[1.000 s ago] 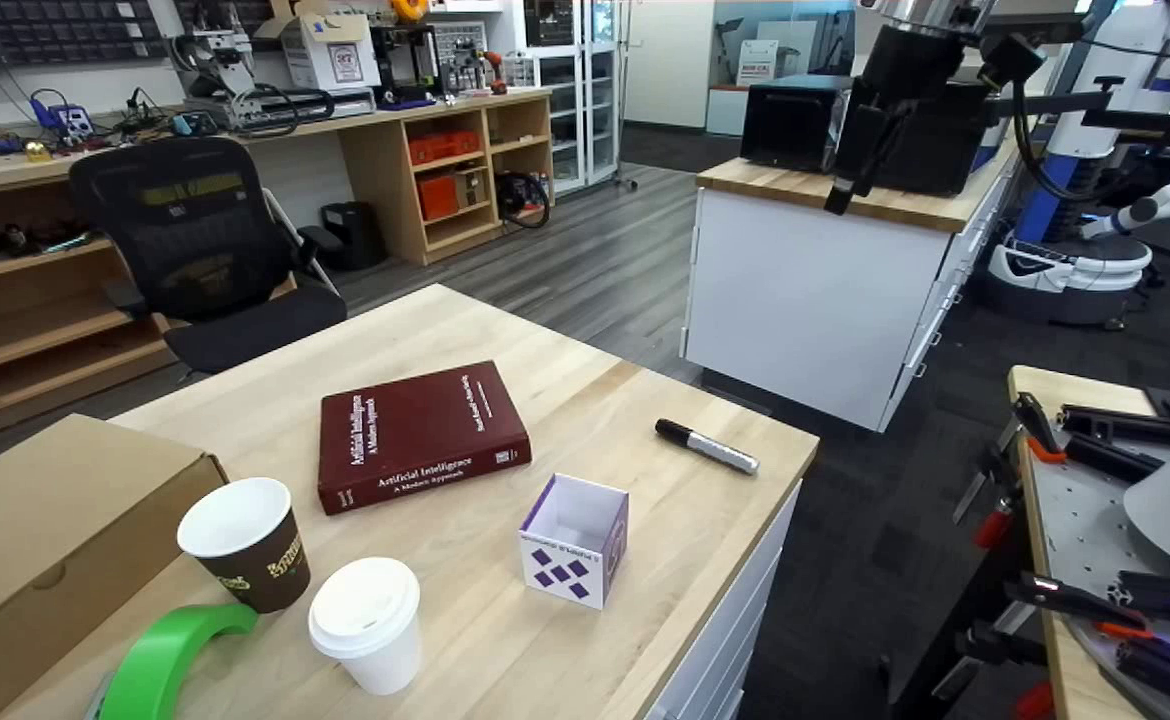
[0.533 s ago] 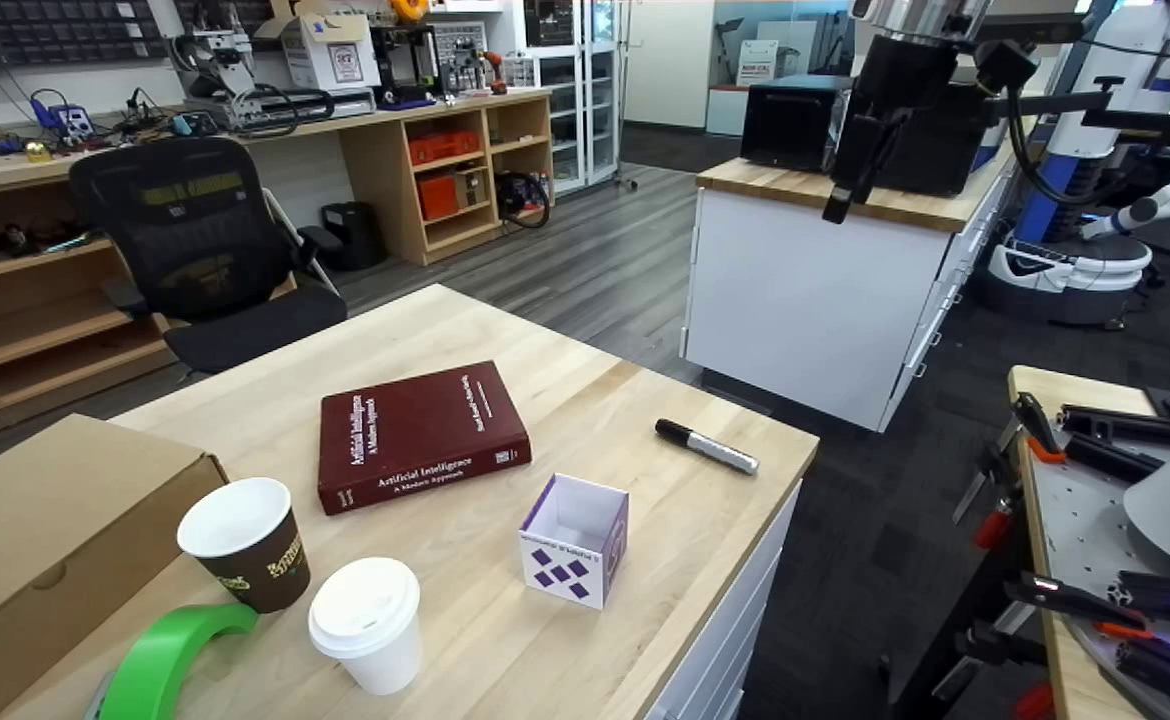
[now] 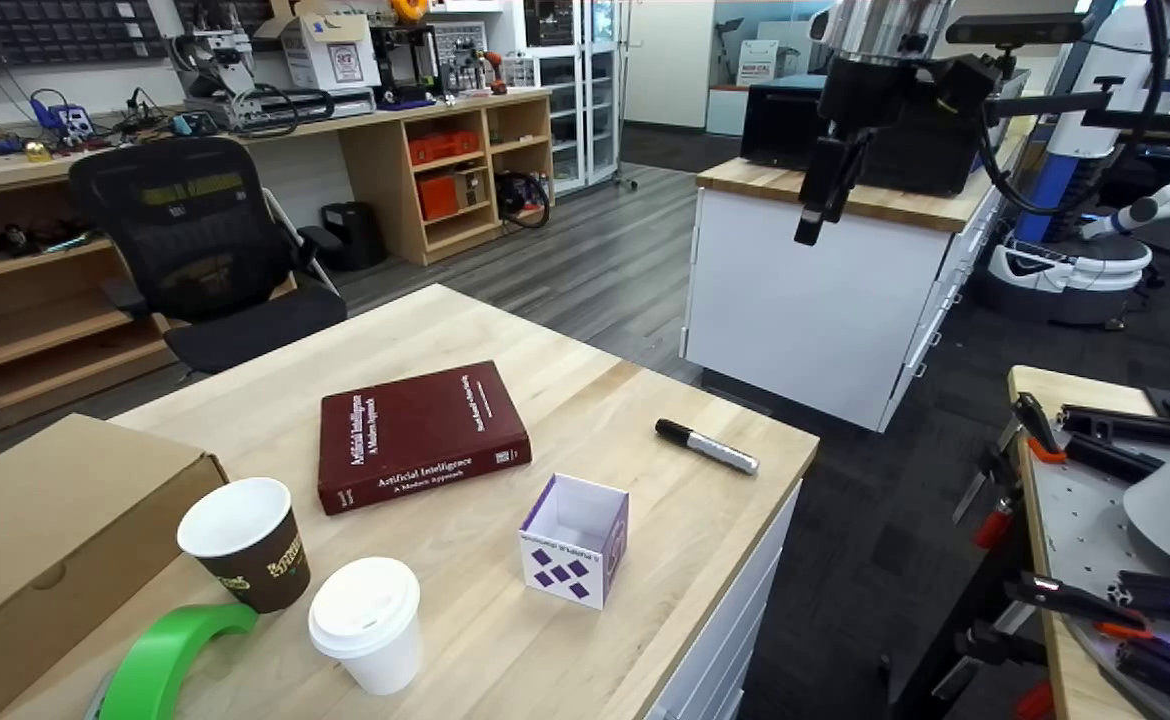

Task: Put the black marker inside the white and purple box

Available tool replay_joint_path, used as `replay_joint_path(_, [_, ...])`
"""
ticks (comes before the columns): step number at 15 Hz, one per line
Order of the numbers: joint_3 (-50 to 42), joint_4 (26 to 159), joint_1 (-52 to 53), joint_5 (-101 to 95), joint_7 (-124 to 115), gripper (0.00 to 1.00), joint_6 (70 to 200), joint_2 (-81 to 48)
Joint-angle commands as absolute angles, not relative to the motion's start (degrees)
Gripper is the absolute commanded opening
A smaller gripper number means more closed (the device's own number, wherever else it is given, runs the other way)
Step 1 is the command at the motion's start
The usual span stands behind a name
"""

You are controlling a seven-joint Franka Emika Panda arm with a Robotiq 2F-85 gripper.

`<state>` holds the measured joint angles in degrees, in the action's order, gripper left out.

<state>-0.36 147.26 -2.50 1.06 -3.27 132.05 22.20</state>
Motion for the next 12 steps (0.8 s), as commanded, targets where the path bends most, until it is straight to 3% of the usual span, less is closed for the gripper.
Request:
replay_joint_path(1, [1.9,144.8,-1.6,1.6,-8.8,1.0,132.1,18.6])
replay_joint_path(12, [5.4,144.4,1.0,2.1,-13.8,1.0,139.5,8.5])
